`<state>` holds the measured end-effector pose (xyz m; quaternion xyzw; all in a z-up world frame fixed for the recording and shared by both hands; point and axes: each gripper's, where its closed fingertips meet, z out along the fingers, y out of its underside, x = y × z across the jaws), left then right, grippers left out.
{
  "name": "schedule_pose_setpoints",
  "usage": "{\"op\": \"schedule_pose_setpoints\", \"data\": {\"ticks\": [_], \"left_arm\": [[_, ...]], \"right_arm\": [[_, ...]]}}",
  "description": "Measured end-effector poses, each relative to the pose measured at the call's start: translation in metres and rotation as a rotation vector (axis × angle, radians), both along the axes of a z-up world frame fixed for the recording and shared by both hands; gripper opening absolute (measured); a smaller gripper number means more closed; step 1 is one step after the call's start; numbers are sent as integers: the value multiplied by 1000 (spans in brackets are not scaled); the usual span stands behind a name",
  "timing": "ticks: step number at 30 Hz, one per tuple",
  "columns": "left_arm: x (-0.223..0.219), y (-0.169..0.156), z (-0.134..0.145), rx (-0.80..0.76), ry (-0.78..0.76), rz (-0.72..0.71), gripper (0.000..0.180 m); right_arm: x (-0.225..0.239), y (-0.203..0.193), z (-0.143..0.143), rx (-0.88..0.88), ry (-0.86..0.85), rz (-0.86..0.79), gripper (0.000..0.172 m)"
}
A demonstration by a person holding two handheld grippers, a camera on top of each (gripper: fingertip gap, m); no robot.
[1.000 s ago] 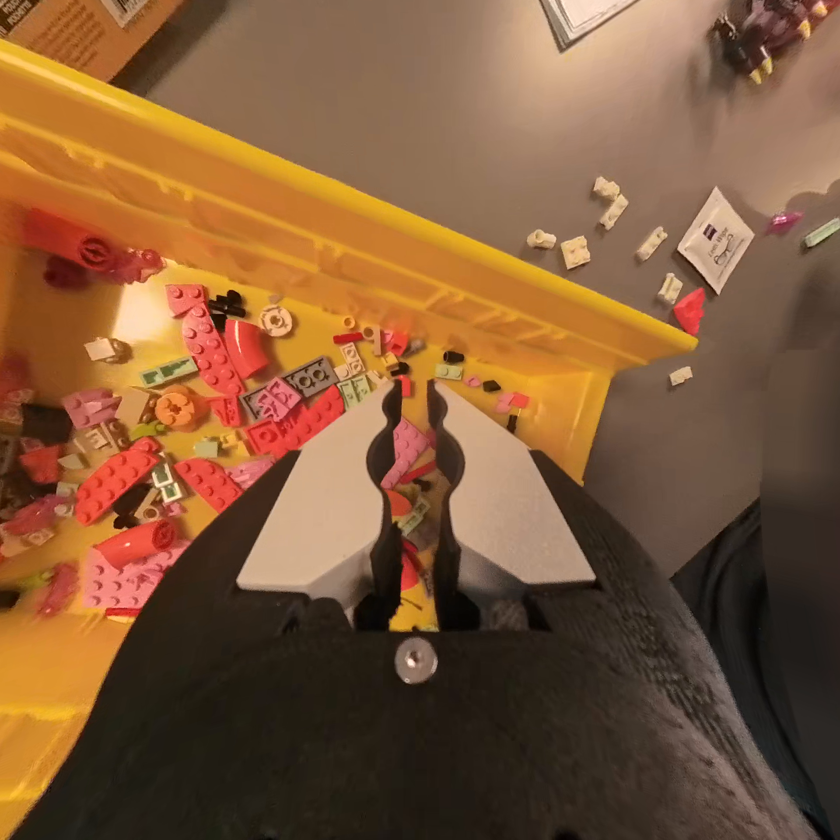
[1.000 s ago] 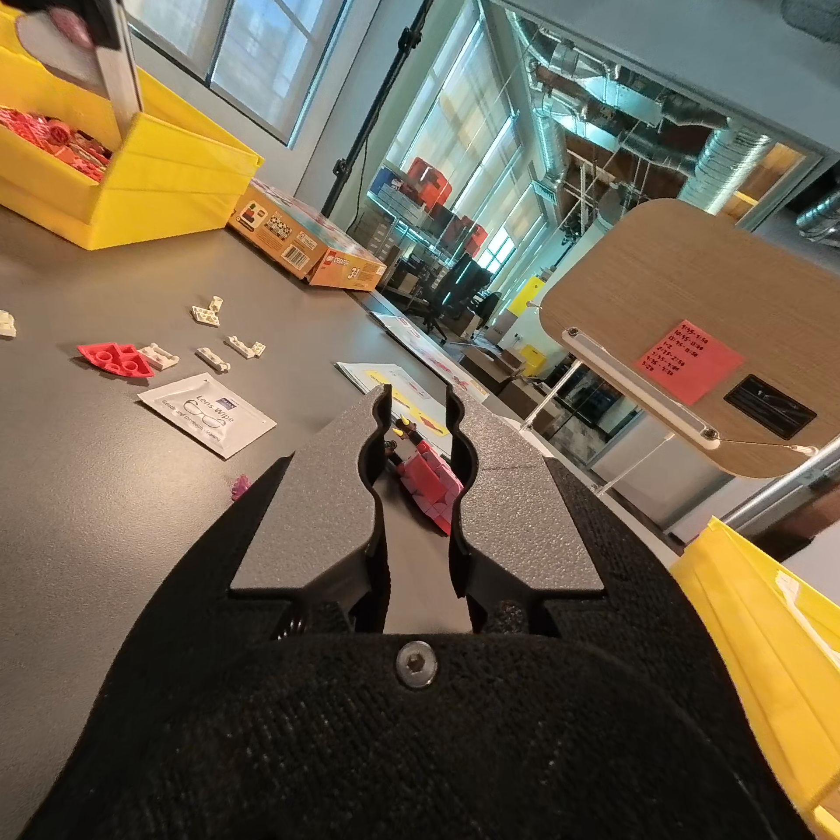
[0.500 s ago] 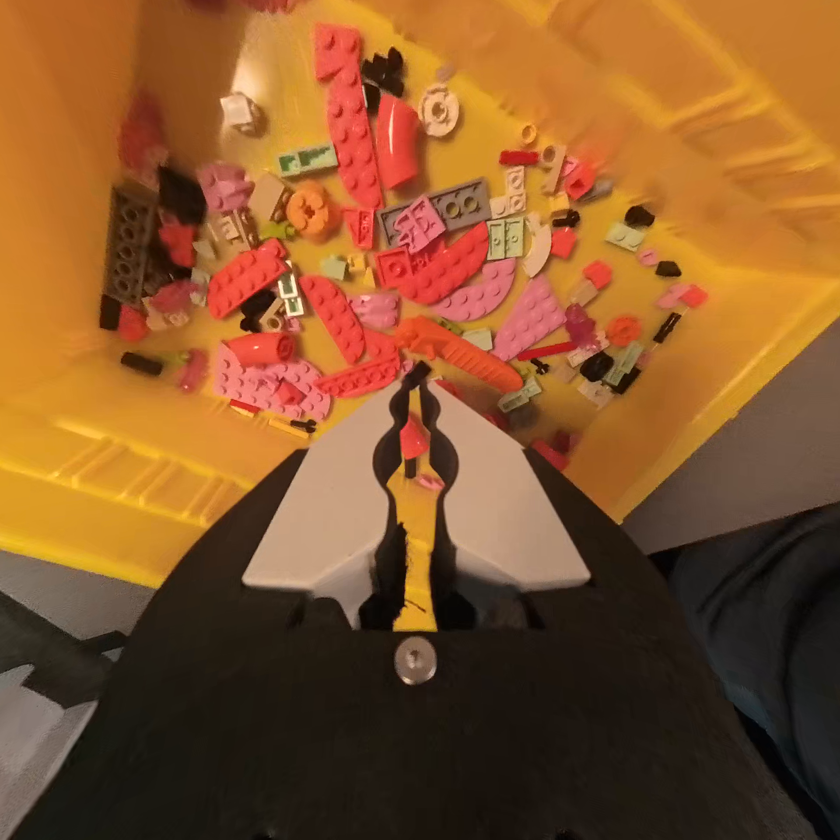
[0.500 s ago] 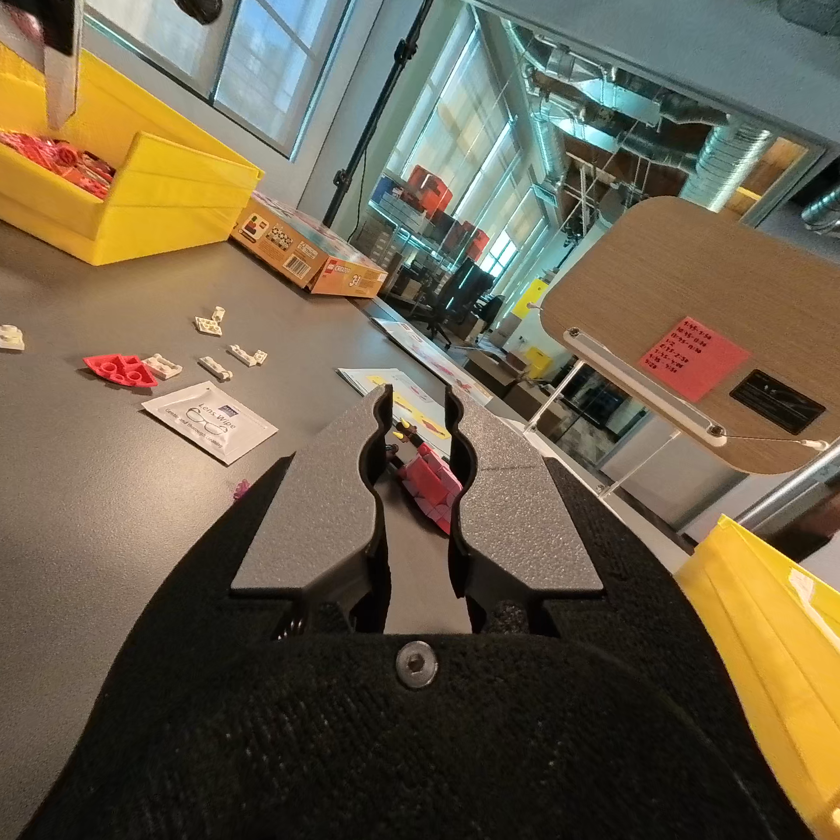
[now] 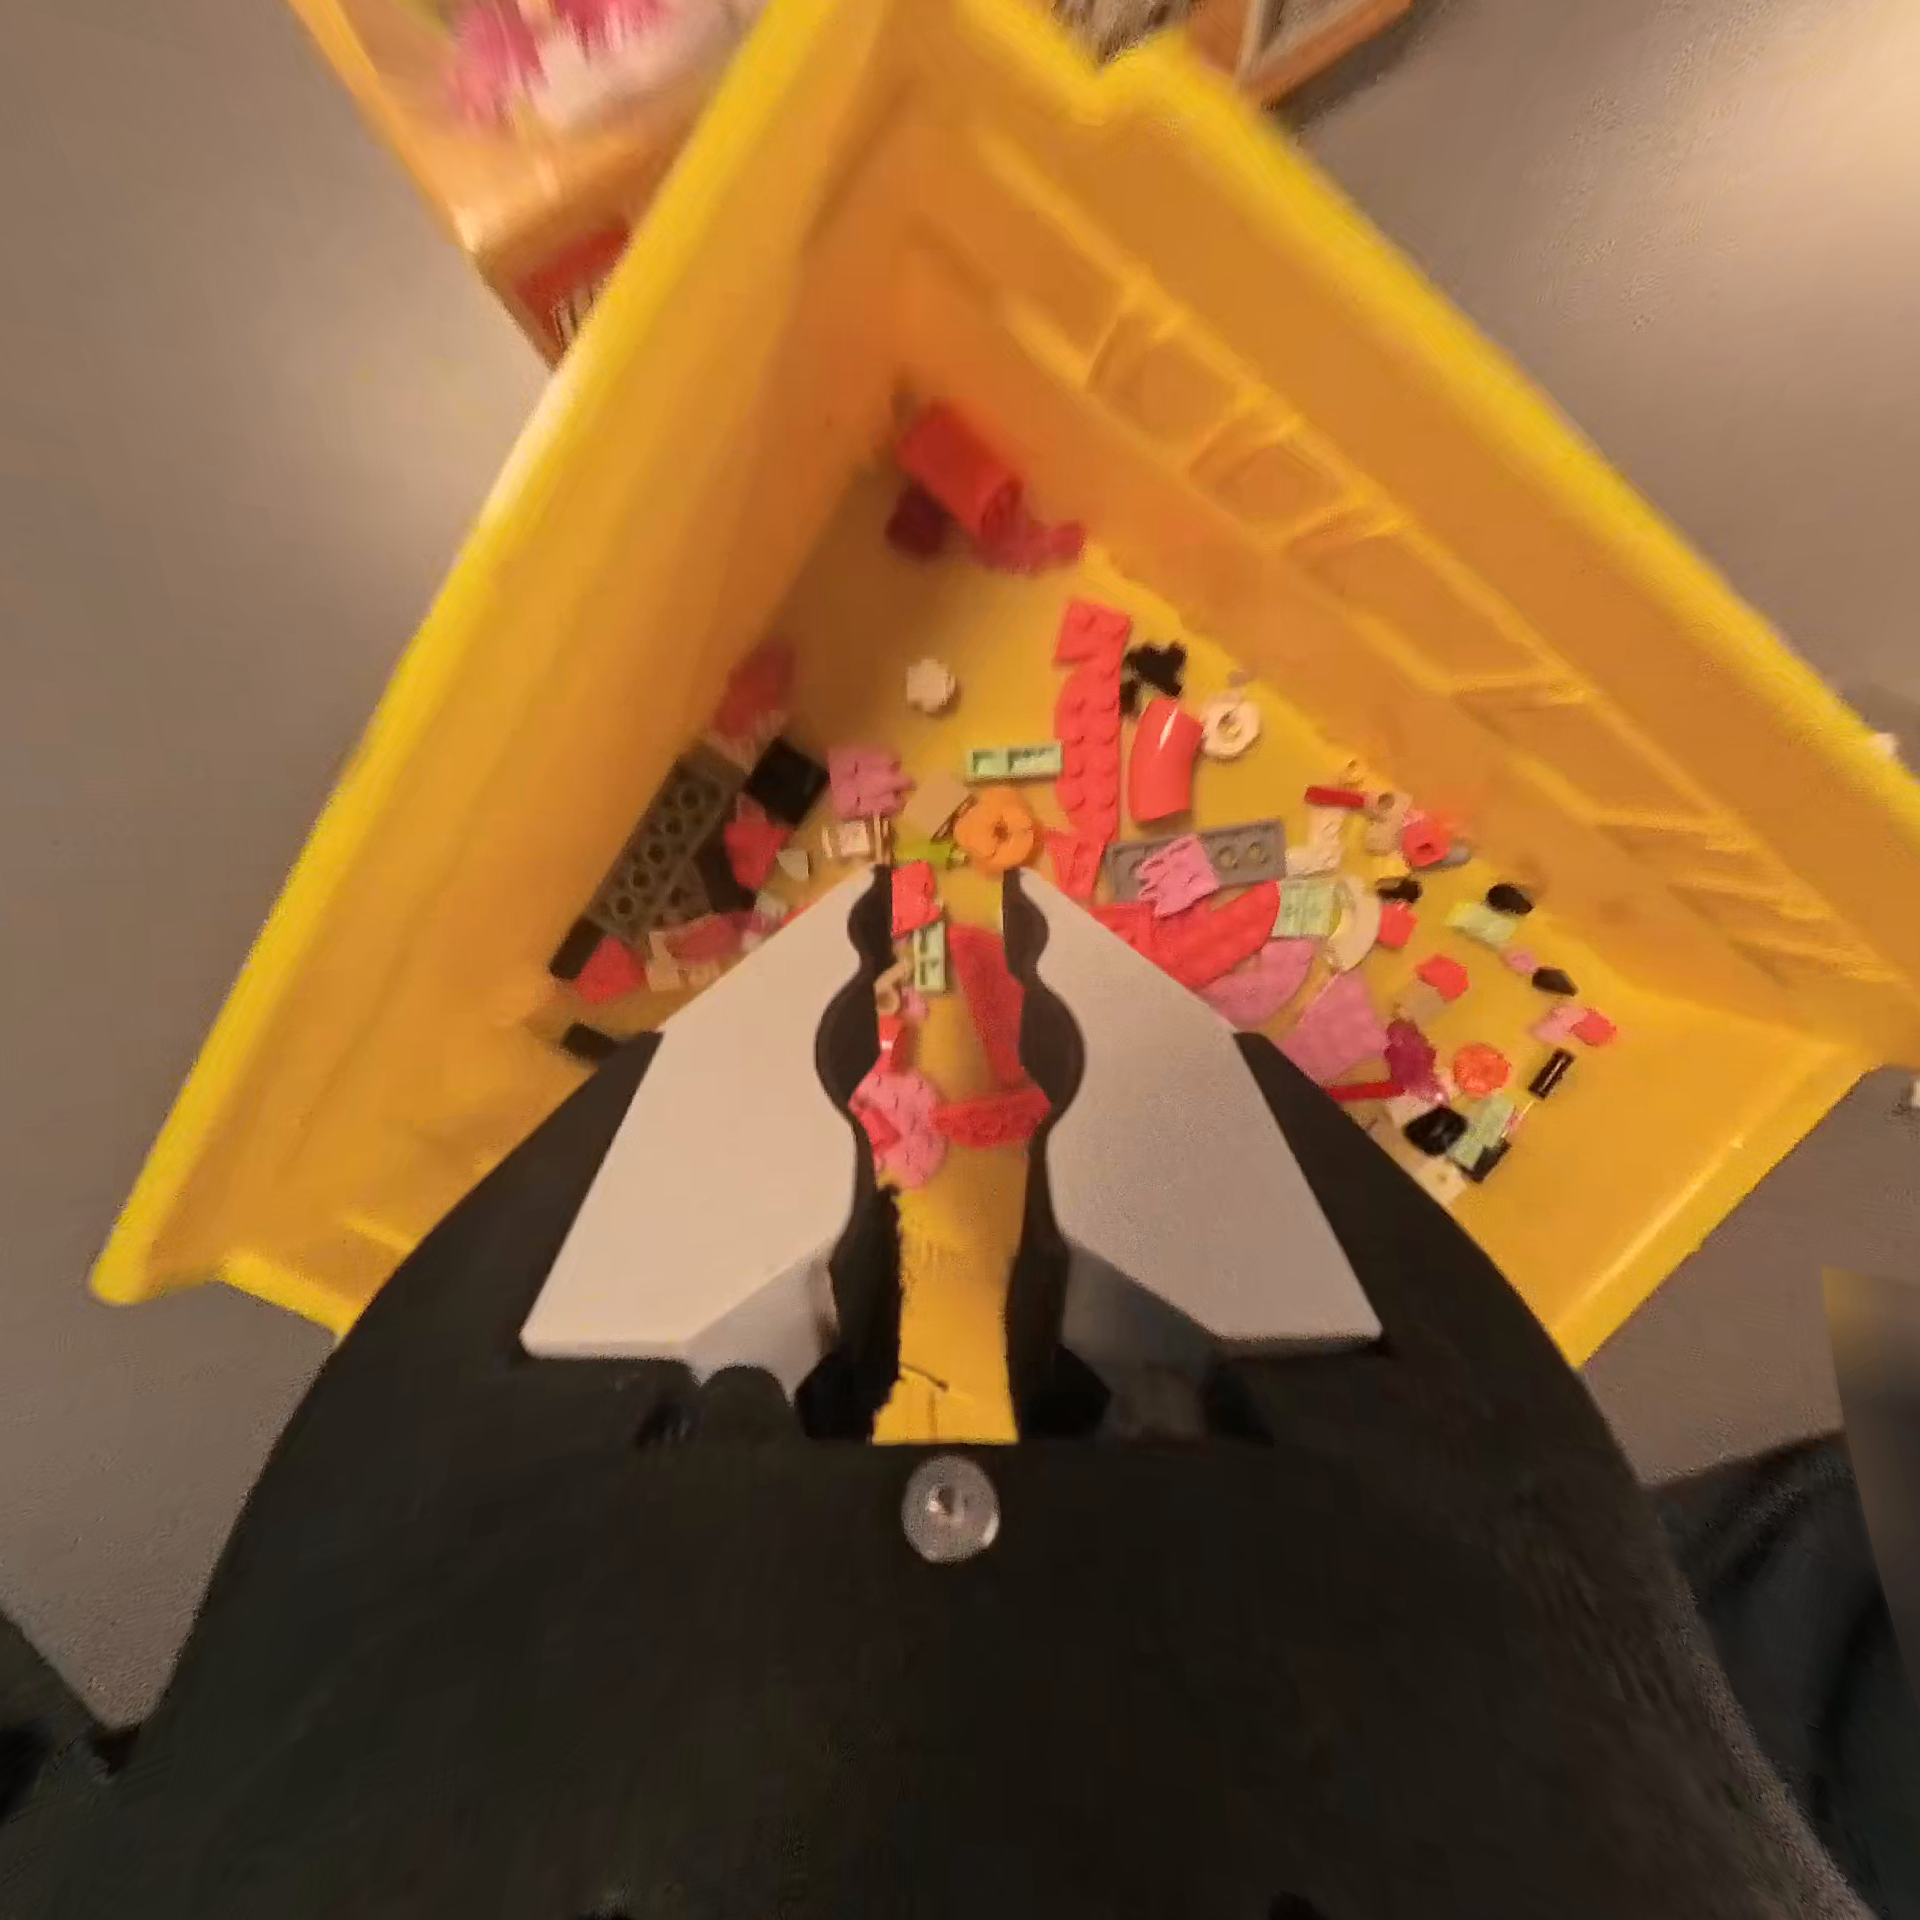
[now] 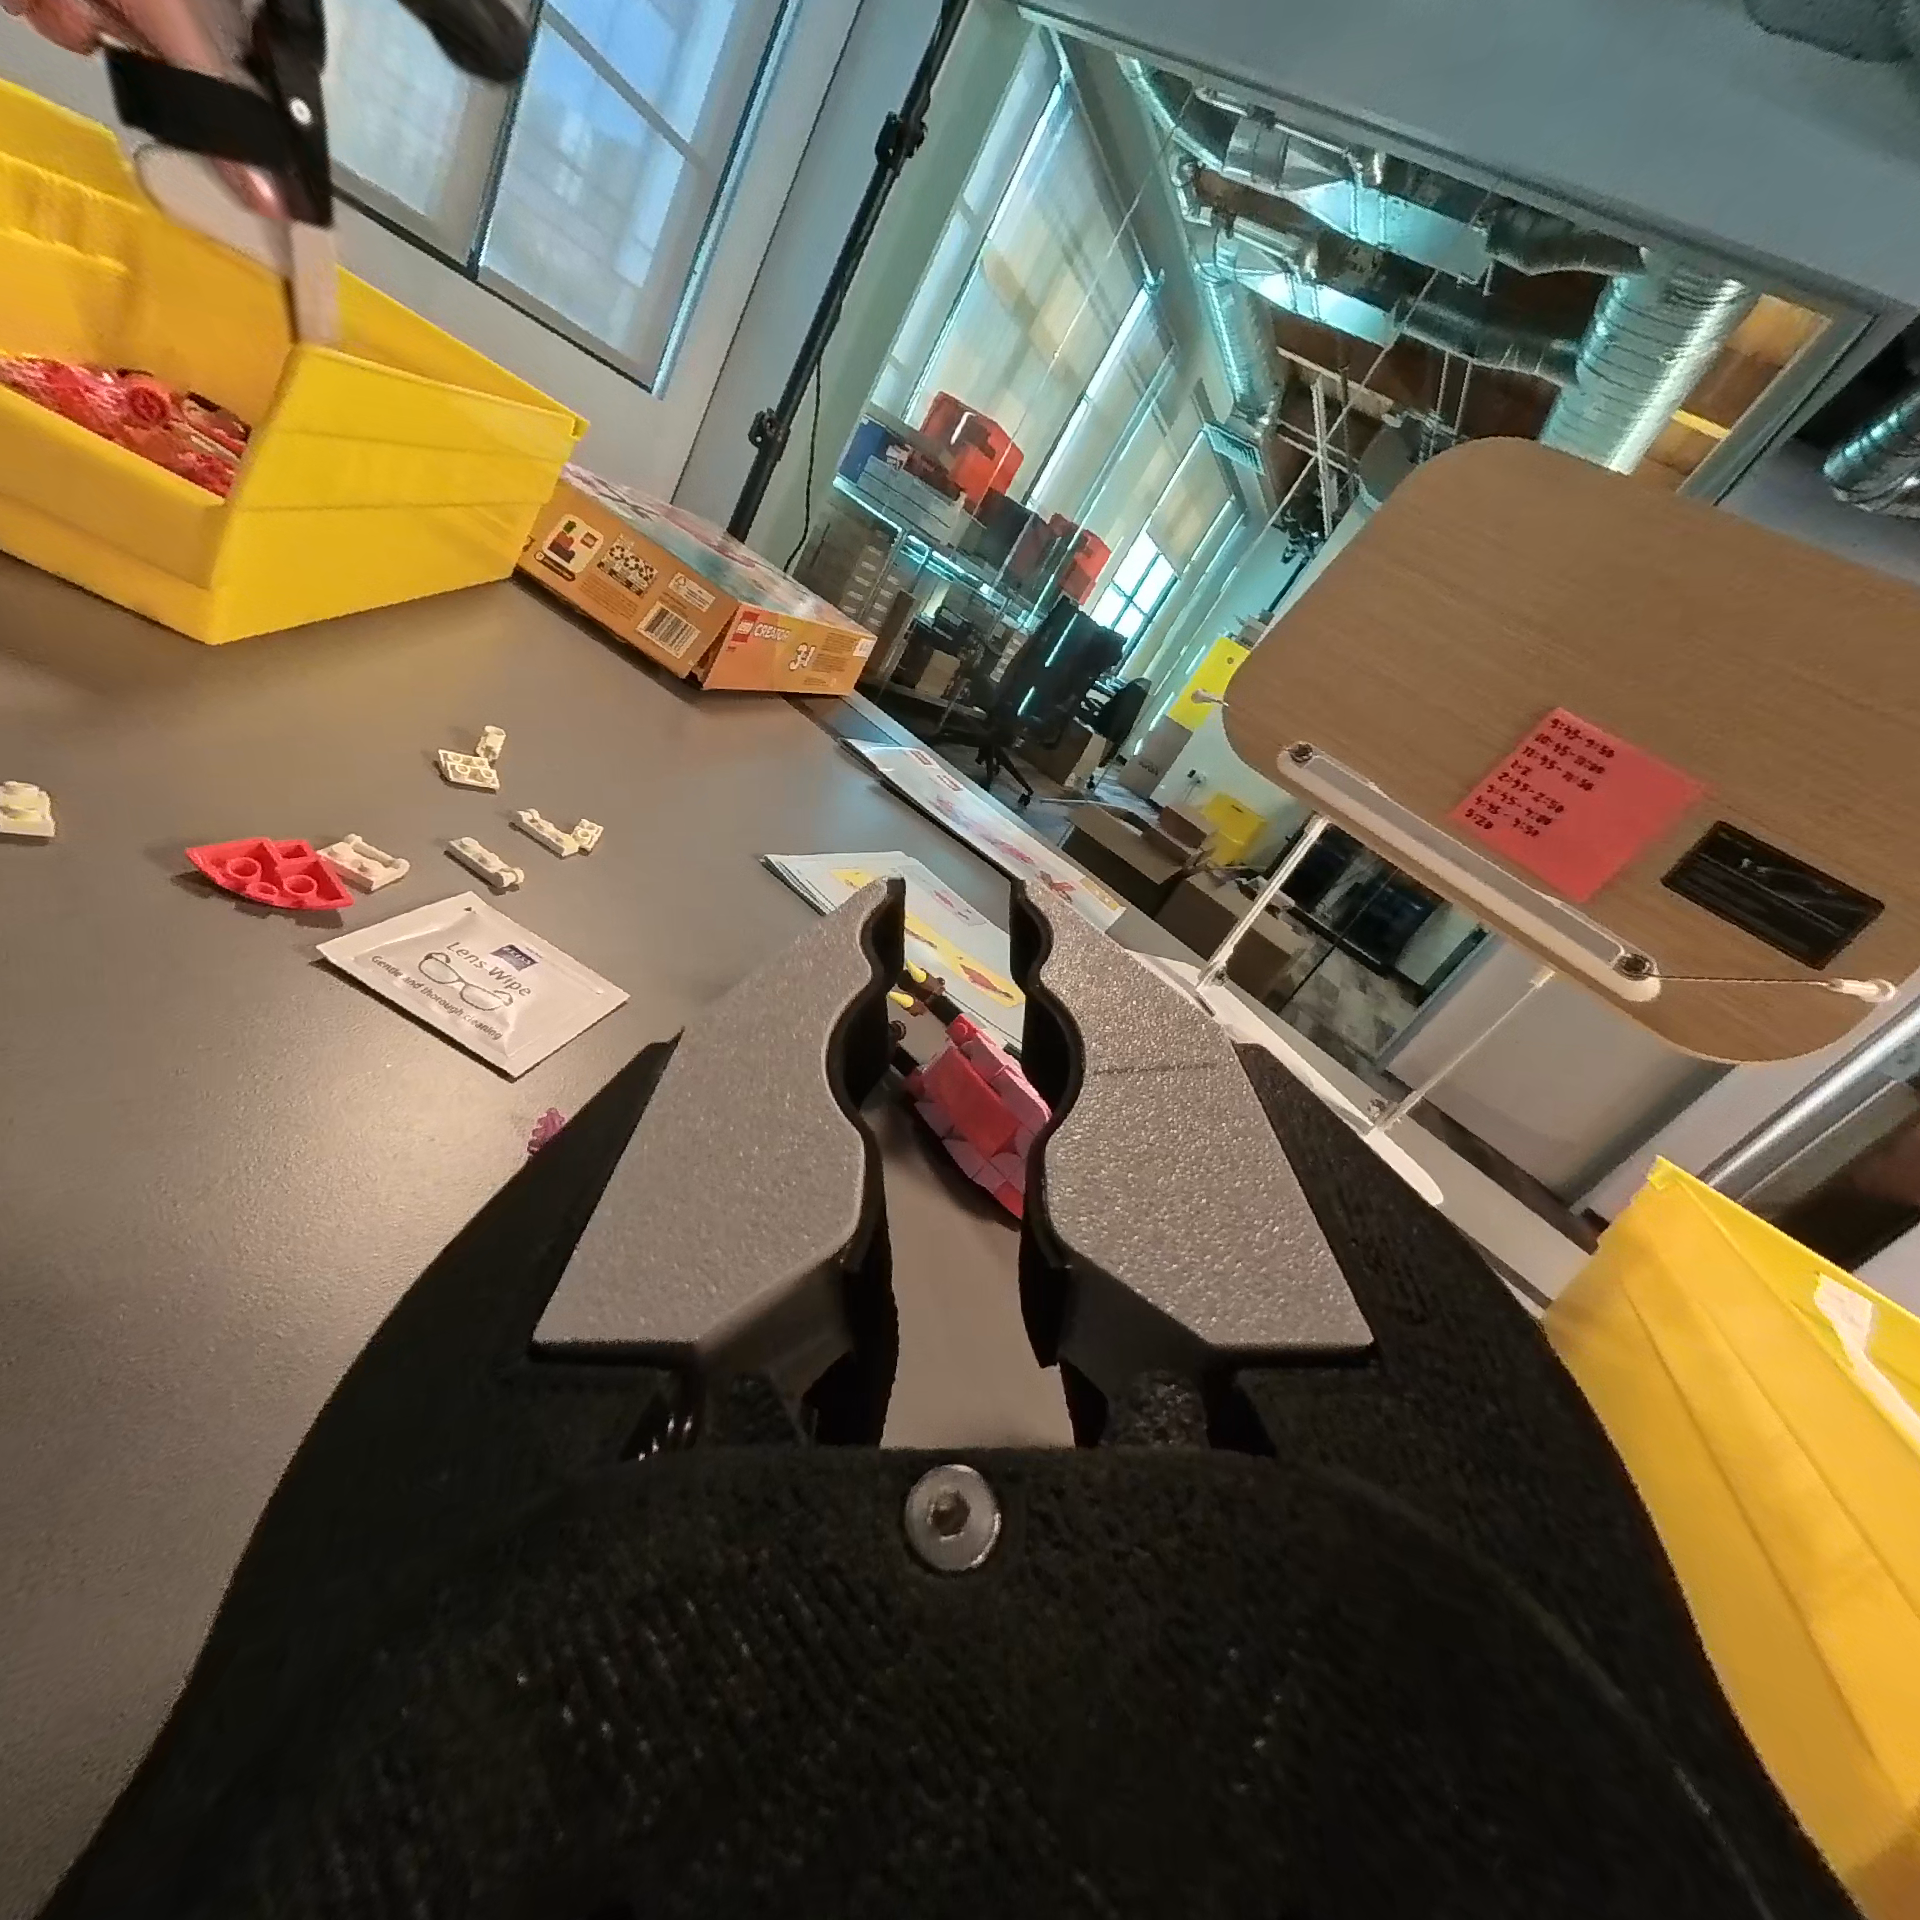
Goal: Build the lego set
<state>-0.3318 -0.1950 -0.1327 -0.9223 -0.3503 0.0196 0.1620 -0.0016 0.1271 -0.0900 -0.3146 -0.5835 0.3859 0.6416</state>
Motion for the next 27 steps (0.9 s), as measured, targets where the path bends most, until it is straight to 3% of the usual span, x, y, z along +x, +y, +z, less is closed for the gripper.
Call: {"op": "schedule_pose_setpoints", "data": {"ticks": [4,6,9,15,17,20,23,27], "left_arm": [[13,-31,-27,-214,-159,54,6],[8,-42,-32,-299,-129,64,2],[-7,-47,-31,-332,-54,77,0],[9,-61,-45,-434,-185,88,0],[15,-56,-43,-411,-215,72,0],[31,-23,-40,-202,-317,25,0],[5,-35,-37,-259,-169,79,0],[9,-42,-44,-291,-212,100,10]], "right_arm": [[-1,0,0,-7,-1,1,18],[-1,0,-1,-12,-4,3,17],[-1,0,-1,-10,-5,6,16],[-2,-2,-2,2,-9,6,15],[-2,-2,-2,1,-9,7,15],[-1,-2,-1,-1,-8,9,15],[-1,-2,-1,-1,-8,10,15],[-1,-2,-1,-2,-8,12,15]]}}
